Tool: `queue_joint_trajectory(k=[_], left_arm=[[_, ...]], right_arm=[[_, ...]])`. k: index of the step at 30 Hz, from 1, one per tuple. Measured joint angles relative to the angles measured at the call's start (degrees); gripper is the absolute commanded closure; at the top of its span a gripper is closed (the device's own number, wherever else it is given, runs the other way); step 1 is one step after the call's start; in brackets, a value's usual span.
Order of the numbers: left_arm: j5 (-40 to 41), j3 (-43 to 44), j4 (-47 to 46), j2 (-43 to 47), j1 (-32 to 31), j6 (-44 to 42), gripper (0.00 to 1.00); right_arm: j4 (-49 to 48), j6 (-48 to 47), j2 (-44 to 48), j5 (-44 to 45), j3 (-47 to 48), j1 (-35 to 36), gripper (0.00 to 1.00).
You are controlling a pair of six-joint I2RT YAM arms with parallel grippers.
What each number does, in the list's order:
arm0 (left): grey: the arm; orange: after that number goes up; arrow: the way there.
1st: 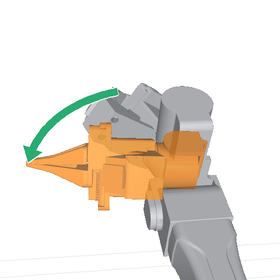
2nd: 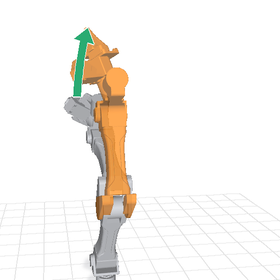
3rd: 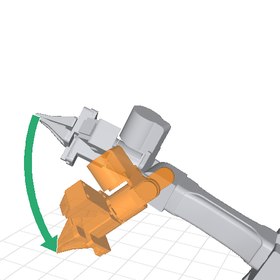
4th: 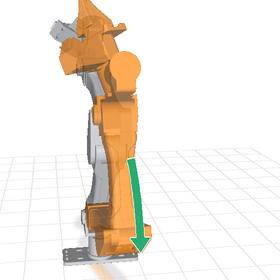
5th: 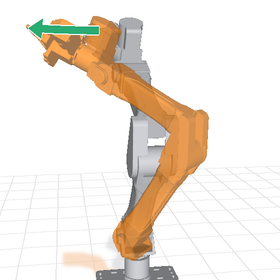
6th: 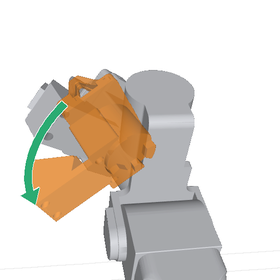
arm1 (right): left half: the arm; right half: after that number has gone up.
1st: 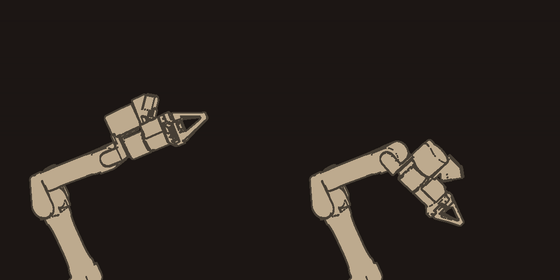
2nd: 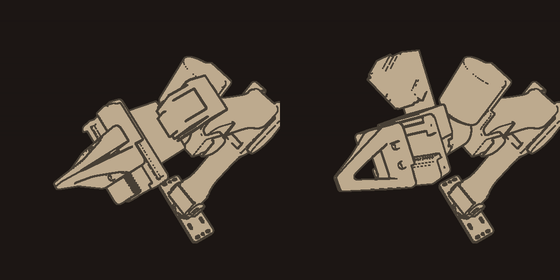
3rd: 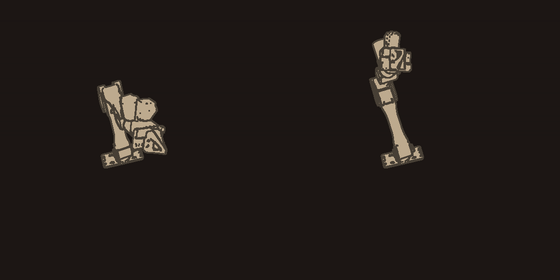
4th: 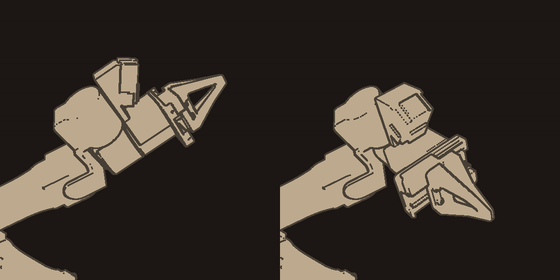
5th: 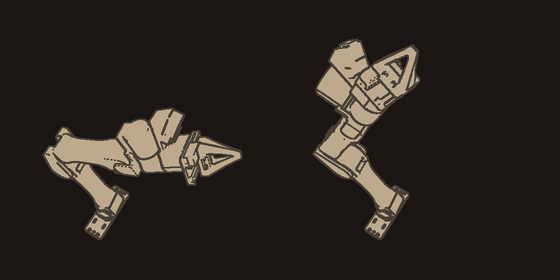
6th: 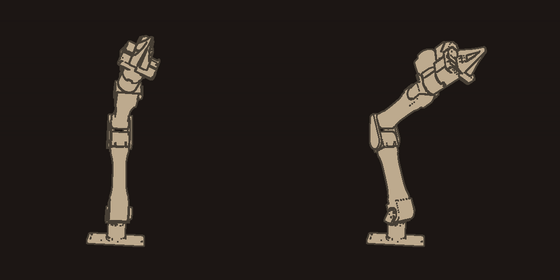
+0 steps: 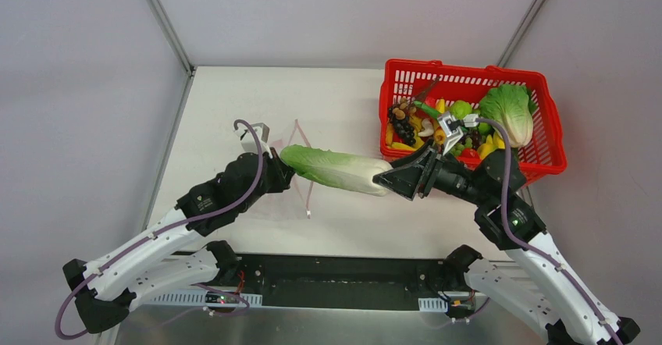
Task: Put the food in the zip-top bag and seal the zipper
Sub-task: Place the fake vegetable in the zipper food storage bag.
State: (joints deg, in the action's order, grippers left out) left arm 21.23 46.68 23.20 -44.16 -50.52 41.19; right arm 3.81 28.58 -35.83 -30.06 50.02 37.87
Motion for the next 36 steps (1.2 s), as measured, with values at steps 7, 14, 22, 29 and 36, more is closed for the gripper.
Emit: queue_joint_trajectory(k=[7, 14, 22, 29, 36], left_arm=[[1.92, -0.98, 0.33, 1.68, 0.0, 0.09, 1.0], [4.55, -1.51, 1.9, 4.48, 0.0, 0.24, 1.0], [6.45, -1.51, 2.99, 5.29, 0.02, 0.22, 1.0], [-0.15, -1.62, -0.87, 2.91, 0.35, -1.77, 1.0], [-8.07, -1.62, -3.85, -0.7, 0.39, -3.54, 1.0]], right_arm=[[2.32, -2.27, 0.37, -0.37, -0.13, 0.0, 0.87], [3.52, -4.07, 0.35, -0.68, -0.22, 0.0, 0.9], [3.63, -5.09, -0.55, -2.4, -2.05, 0.0, 0.9], [-1.09, -4.02, -3.23, -3.74, -4.44, 0.0, 0.89], [-6.6, -2.97, -6.03, -3.37, -4.94, -0.09, 0.89]])
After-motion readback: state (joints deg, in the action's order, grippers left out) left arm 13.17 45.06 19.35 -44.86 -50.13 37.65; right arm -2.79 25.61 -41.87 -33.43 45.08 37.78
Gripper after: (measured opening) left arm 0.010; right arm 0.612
